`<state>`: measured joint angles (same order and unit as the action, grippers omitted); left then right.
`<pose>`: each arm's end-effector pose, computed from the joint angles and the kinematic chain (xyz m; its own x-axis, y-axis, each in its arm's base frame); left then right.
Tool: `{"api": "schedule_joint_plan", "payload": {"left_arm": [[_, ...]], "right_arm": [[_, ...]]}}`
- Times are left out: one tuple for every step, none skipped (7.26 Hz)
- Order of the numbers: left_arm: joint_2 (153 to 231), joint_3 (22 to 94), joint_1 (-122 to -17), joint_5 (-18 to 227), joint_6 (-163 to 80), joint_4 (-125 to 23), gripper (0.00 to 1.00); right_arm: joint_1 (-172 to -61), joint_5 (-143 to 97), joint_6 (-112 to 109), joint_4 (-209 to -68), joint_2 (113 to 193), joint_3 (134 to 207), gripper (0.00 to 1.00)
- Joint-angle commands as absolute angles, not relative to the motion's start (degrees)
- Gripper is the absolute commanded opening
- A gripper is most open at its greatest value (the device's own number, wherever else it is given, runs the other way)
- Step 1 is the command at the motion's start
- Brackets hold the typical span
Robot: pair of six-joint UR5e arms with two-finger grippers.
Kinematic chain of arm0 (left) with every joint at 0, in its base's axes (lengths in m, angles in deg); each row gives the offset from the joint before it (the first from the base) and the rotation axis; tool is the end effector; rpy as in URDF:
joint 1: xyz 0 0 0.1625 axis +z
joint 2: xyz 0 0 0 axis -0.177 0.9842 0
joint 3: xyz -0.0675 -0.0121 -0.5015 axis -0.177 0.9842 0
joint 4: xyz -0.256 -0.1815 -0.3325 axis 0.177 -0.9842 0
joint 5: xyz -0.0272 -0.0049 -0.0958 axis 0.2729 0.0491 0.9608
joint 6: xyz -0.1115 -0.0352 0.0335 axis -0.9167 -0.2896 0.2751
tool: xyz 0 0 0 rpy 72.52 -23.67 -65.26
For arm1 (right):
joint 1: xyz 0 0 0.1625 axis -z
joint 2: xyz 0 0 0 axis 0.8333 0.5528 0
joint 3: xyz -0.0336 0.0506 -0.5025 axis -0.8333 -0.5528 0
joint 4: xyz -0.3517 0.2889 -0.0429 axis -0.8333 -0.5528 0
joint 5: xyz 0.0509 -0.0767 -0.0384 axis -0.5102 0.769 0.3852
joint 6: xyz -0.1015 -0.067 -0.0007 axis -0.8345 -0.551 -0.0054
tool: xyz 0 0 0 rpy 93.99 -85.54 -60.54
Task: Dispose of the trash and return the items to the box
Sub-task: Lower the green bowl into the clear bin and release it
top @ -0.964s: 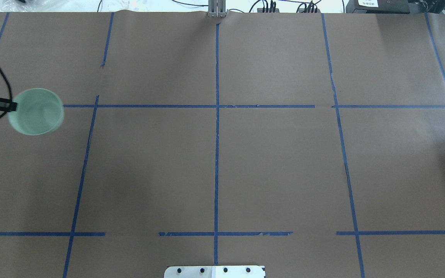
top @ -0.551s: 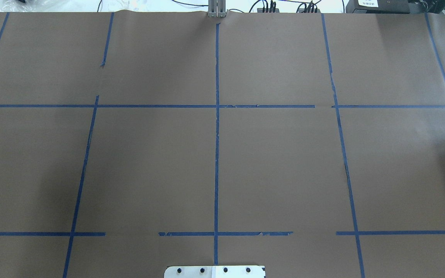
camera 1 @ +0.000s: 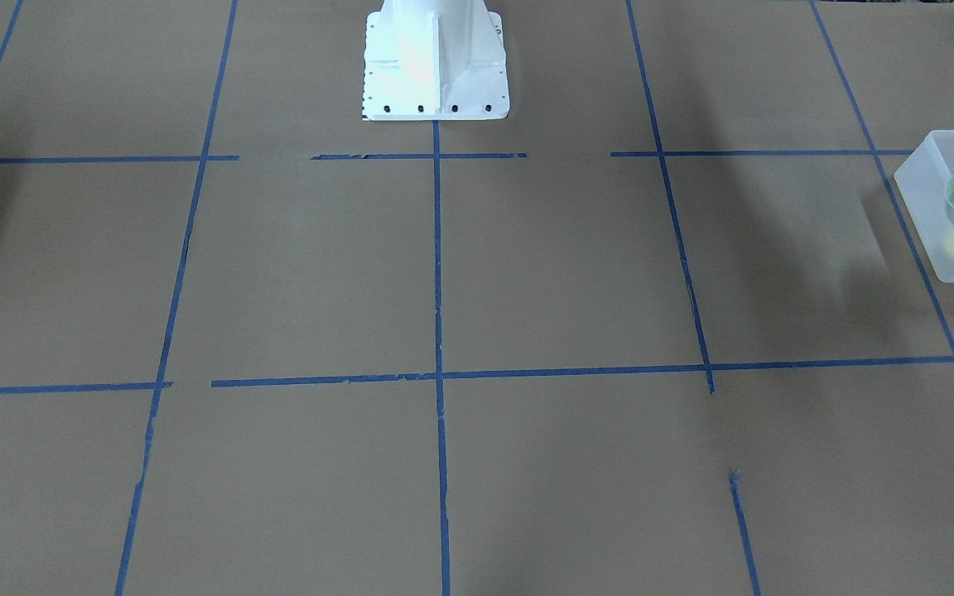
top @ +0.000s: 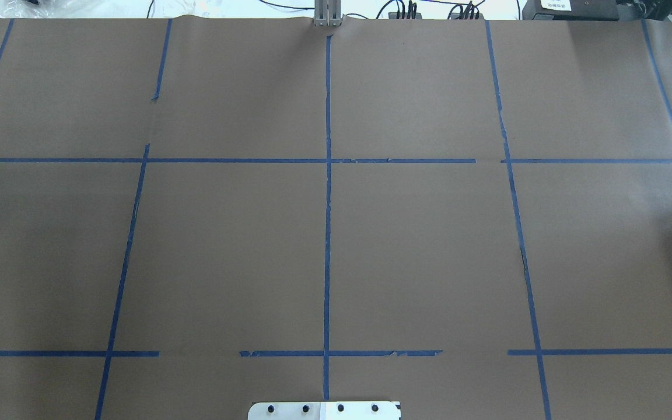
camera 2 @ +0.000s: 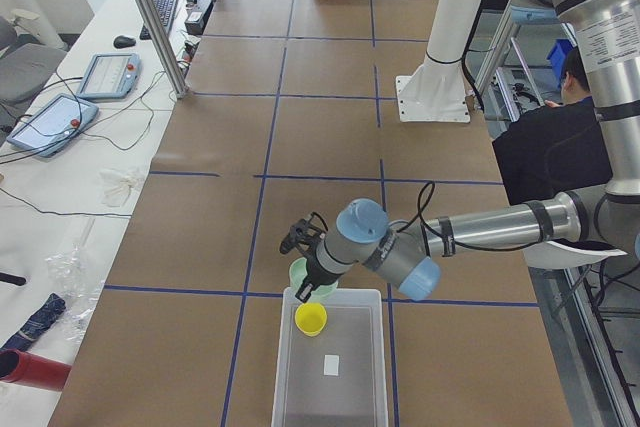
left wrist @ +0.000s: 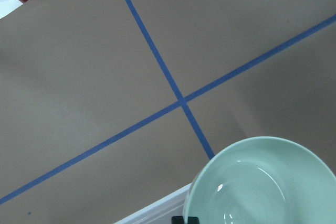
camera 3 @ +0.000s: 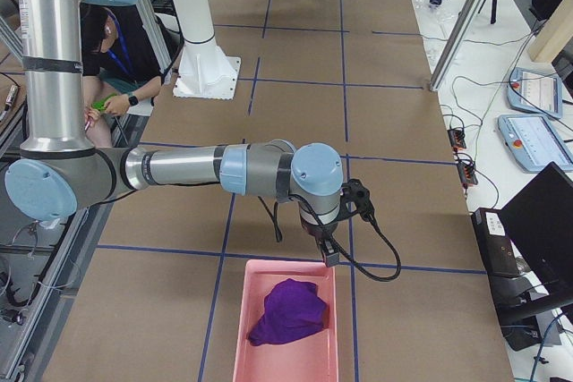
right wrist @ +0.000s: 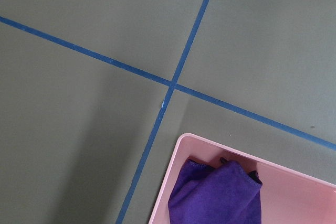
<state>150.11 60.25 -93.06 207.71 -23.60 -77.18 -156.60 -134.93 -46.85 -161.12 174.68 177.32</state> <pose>-0.0186 -0.3662 0.8028 0.7692 0.4597 -0.4440 -0.1453 0.8023 0.5790 0.1374 -0.5005 0.6931 0.6904 -0.3507 0.6328 0.1761 0.9298 0.3231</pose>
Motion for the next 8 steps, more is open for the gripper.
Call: {"api": "schedule_joint_plan", "payload": {"left_arm": [[147.25,55.62,-97.95,218.50,-19.01,-83.83,0.00],[147.42,55.61,-99.91,218.56,-16.37,-81.13,0.00],[148.47,55.26,-102.54,218.56,-11.47,-76.14,0.00],[151.09,55.52,-106.40,218.56,-4.98,-68.18,0.00],[153.99,55.52,-111.14,217.26,1.09,-60.09,0.00],[156.02,55.09,-112.49,211.68,2.45,-58.79,0.00],[155.34,54.91,-112.50,210.84,2.55,-59.21,0.00],[153.77,55.26,-112.59,210.83,2.73,-59.39,0.00]], "right_arm": [[-156.54,-134.93,-46.86,-161.12,174.69,178.28,1.00],[-156.46,-134.93,-46.94,-161.12,174.69,178.29,1.00],[-156.28,-134.93,-46.95,-161.12,174.69,178.29,1.00],[-156.28,-134.93,-47.12,-161.12,174.69,178.29,1.00],[-156.19,-134.93,-47.12,-161.12,174.77,178.29,1.00],[-156.02,-134.93,-47.12,-161.12,174.77,178.29,1.00],[-156.02,-134.84,-47.12,-161.12,174.69,178.37,1.00],[-156.02,-134.84,-46.95,-160.16,174.77,178.29,1.00]]}}
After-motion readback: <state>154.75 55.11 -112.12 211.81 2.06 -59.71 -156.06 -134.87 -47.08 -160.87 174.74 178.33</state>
